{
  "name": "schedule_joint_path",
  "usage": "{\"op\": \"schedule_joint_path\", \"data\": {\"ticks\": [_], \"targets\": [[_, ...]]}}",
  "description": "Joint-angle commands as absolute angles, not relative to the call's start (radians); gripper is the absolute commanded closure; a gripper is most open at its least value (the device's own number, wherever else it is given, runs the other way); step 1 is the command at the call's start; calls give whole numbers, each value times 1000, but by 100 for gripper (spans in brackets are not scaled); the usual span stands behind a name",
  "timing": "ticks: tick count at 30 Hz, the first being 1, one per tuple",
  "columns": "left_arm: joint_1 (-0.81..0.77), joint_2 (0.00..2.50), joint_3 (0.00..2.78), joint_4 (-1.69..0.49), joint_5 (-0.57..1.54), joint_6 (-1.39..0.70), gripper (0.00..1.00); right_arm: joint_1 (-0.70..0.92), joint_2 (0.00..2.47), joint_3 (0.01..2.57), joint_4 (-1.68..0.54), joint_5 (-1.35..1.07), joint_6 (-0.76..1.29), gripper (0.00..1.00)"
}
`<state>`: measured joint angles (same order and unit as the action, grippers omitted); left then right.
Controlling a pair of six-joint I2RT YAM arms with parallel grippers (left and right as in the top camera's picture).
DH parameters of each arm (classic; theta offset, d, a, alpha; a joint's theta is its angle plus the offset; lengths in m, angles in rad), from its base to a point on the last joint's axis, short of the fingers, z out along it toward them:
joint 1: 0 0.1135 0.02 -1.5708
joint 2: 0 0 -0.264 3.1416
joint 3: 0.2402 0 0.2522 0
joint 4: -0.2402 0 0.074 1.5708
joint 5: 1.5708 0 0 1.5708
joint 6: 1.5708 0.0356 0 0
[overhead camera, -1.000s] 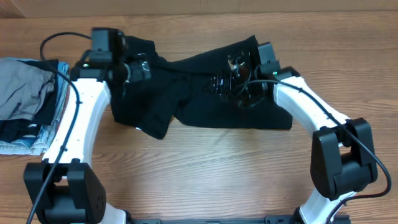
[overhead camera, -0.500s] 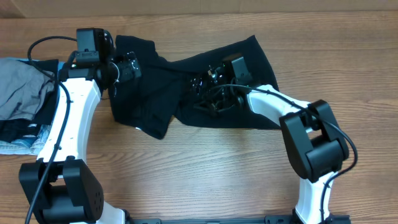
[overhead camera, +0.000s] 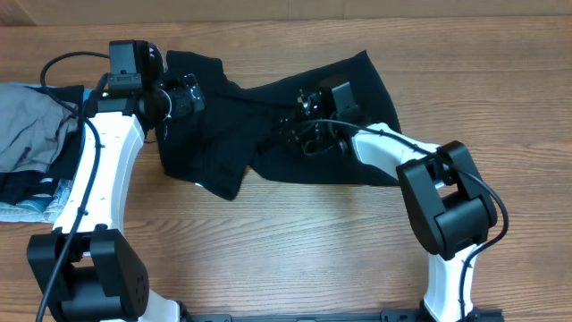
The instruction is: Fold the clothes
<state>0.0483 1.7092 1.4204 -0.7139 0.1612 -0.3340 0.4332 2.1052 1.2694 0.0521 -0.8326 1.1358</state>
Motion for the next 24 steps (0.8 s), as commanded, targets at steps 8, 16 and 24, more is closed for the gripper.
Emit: {"op": "schedule_joint_path", "data": {"ticks": [8, 16, 24], "targets": [[66, 1670, 1438, -759, 149, -266, 3, 453, 2052, 1277, -64, -1378, 1065, 96], [92, 1668, 1473, -759, 152, -265, 3, 438, 1824, 1277, -841, -1048, 462, 96], [91, 1668, 1503, -763, 170, -260, 2, 518, 1782, 1278, -1297, -830, 229, 96]]}}
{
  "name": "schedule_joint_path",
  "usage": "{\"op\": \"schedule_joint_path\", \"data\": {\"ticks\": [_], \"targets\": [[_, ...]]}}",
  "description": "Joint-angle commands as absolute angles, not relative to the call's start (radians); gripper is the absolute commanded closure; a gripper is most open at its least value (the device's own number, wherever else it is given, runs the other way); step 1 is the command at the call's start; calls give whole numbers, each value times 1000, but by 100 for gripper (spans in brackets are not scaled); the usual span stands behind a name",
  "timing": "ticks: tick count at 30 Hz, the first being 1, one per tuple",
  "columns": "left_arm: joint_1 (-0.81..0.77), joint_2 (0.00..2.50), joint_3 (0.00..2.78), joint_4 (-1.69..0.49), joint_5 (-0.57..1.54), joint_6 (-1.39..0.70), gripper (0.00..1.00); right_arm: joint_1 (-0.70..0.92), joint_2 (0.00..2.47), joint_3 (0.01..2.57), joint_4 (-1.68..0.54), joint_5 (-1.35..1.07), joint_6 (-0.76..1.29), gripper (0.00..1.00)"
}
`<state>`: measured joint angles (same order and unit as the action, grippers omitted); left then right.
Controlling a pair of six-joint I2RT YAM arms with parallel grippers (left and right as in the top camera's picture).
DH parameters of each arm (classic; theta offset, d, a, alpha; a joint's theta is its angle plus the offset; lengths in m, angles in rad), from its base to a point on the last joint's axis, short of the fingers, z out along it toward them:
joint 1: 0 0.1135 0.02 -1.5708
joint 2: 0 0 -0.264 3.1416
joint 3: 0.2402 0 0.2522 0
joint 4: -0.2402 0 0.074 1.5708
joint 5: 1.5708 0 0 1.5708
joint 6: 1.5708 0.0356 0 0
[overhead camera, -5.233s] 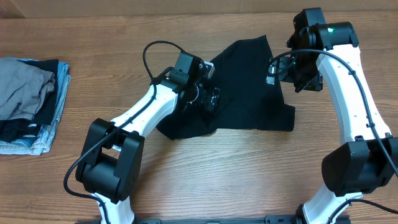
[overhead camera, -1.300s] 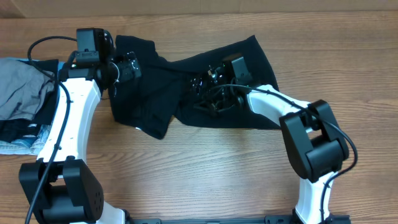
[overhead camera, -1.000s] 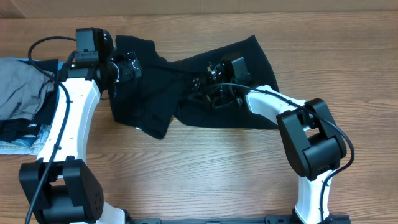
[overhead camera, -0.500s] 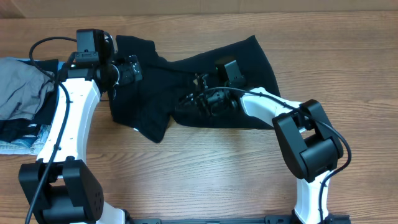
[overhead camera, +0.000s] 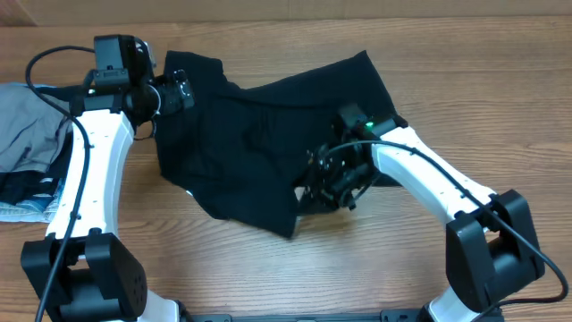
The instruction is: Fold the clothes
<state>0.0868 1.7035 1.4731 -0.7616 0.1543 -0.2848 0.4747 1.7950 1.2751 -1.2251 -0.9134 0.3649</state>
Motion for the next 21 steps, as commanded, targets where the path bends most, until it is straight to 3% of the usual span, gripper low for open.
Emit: {"op": "schedule_joint_path", "data": {"ticks": [1, 10, 11, 12, 13, 14, 18, 21], "targets": [[91, 1668, 1503, -764, 170, -257, 2, 535, 1782, 1278, -1330, -831, 215, 96], [91, 1668, 1502, -807, 173, -211, 3, 712, 1782, 1338, -1485, -870, 202, 93], [91, 1668, 1501, -807, 174, -207, 3, 712, 1782, 1355, -1487, -868, 202, 79], [89, 1668, 1501, -807, 177, -206, 3, 708, 1782, 1396, -1471, -842, 201, 38], [86, 1668, 1501, -807, 178, -206, 3, 698, 1782, 1423, -1458, -809, 202, 23], [77, 1670, 1501, -804, 177, -206, 3, 680, 1782, 1462, -1448, -767, 210, 1], [24, 1697, 1501, -801, 177, -205, 4, 590, 1782, 1643, -1446, -641, 212, 0], [-33, 1745, 1501, -807, 176, -206, 8, 501, 1782, 1754, -1400, -367, 236, 0]]}}
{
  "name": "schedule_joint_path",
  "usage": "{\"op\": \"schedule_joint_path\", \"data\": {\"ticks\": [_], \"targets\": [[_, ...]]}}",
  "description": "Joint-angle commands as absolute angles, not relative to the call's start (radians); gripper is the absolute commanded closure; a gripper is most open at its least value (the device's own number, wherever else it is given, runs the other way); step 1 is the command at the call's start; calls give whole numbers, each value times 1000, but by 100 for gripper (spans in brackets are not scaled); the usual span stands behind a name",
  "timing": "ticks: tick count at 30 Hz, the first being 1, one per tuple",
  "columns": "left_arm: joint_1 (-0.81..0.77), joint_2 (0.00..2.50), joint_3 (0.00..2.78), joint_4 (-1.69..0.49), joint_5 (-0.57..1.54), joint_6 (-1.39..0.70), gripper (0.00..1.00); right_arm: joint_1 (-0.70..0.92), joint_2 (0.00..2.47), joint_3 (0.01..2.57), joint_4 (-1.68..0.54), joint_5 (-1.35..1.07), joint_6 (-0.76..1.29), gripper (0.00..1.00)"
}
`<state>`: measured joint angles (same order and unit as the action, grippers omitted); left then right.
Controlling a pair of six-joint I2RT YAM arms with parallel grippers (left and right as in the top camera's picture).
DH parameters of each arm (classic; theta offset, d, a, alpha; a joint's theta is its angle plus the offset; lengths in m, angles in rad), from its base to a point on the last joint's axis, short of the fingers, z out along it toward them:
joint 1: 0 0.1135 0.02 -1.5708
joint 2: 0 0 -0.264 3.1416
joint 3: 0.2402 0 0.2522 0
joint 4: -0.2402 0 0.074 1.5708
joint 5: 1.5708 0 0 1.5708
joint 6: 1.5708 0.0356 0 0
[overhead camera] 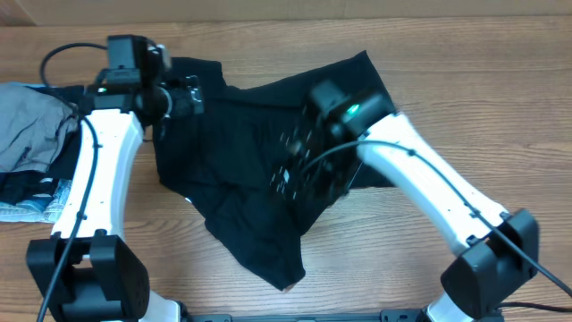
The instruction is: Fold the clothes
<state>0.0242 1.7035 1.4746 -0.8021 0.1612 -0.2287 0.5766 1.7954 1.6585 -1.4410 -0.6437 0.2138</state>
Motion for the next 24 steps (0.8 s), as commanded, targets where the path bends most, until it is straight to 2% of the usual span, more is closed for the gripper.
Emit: {"op": "schedule_joint_path", "data": {"ticks": [1, 2, 3, 4, 5, 7, 8, 13, 20, 24], "targets": [[-49, 1766, 1501, -805, 174, -207, 10, 473, 1782, 1759, -1369, -323, 233, 0], [-62, 1790, 1501, -805, 163, -219, 14, 436, 1782, 1759, -1320, -291, 208, 0], [-72, 1814, 1501, -805, 148, -236, 18, 401, 1785, 1758, -1269, -288, 172, 5], [-75, 1829, 1501, -805, 145, -241, 24, 381, 1785, 1757, -1233, -284, 154, 25], [-77, 1852, 1501, -804, 146, -245, 39, 343, 1792, 1755, -1149, -226, 160, 94], [-77, 1876, 1501, -804, 127, -276, 83, 296, 1813, 1754, -1029, -124, 175, 96], [-77, 1880, 1501, -804, 109, -294, 96, 278, 1826, 1754, -982, -105, 174, 96], [-77, 1888, 1501, -805, -2, -377, 96, 199, 1962, 1754, -806, -123, 85, 96], [-78, 1891, 1491, -935, -221, -604, 96, 188, 2173, 1754, -701, -171, -41, 96], [-69, 1905, 1405, -809, -233, -568, 96, 187, 2237, 1754, -635, -180, -60, 96]]}}
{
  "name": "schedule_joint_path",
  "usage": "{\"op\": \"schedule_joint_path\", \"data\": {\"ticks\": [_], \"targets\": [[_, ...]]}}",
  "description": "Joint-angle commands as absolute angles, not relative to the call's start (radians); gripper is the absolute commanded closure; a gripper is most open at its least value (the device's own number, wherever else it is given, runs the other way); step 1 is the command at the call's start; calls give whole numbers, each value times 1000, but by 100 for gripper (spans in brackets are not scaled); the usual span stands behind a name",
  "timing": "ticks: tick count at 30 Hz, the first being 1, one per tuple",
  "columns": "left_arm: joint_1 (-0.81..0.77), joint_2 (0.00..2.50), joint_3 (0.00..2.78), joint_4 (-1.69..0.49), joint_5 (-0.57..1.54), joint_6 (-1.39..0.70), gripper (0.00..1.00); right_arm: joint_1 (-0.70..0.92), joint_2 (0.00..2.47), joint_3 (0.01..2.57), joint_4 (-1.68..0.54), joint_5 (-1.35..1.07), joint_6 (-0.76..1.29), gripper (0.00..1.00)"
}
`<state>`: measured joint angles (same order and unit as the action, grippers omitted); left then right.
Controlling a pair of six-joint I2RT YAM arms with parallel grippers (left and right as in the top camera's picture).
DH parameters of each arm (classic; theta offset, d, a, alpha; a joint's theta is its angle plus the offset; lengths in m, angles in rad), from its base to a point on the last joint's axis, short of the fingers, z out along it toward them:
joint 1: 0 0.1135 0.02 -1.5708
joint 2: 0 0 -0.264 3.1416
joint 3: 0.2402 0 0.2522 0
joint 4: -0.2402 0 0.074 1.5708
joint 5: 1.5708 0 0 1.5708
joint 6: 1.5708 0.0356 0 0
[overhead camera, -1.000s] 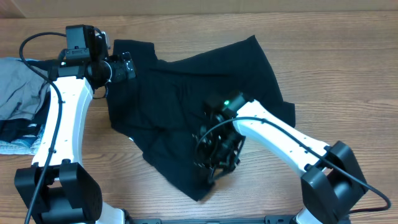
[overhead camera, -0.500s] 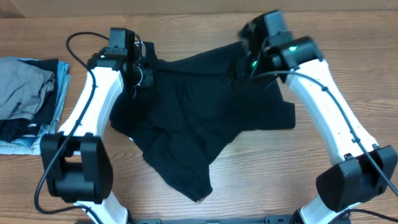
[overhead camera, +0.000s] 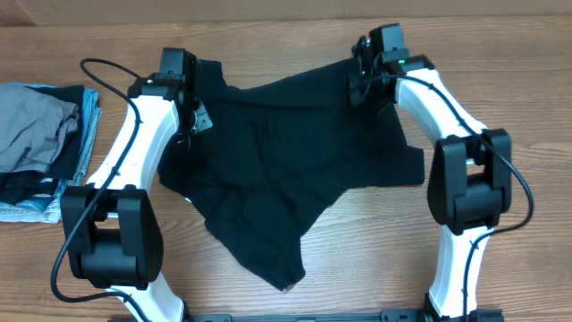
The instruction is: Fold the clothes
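Note:
A black garment (overhead camera: 268, 161) lies spread on the wooden table (overhead camera: 527, 268), with one lobe reaching toward the front edge and ending near the middle. My left gripper (overhead camera: 194, 119) is down on the garment's upper left edge, its arm coming in from the front left. My right gripper (overhead camera: 356, 85) is over the upper right corner of the garment, below the wrist at the back. Black fingers against black cloth hide how the jaws of either gripper stand.
A pile of folded clothes (overhead camera: 36, 143), grey on top with dark and striped pieces beneath, sits at the left edge. The right arm's base link (overhead camera: 466, 188) stands just right of the garment. Both arm bases stand at the front edge.
My right gripper was over the garment's middle front and is now at its upper right corner. The left gripper shifted right and slightly forward along the left edge. The front lobe lies where it was.
The garment lay bunched across the back, my right gripper at its centre and the left at its upper left. Then the right gripper was nearer the front with cloth stretched that way. Then a long lobe reached the front edge. Now the right gripper is at the back right corner.

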<state>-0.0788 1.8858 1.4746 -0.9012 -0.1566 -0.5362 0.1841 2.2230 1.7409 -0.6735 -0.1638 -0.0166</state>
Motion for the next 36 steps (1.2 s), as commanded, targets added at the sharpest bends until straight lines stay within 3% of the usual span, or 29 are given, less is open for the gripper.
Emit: {"op": "schedule_joint_path", "data": {"ticks": [1, 25, 31, 36], "targets": [[-65, 1911, 1384, -773, -227, -556, 96, 187, 2242, 1754, -629, -179, -60, 96], [-51, 2093, 1353, -518, -190, -456, 96, 157, 2326, 1754, -534, -32, -56, 96], [-51, 2093, 1353, -465, -191, -427, 96, 91, 2333, 1754, -520, 83, 7, 96], [-59, 2106, 1353, -279, -183, -387, 96, 3, 2333, 1754, -524, 77, 112, 96]]}}
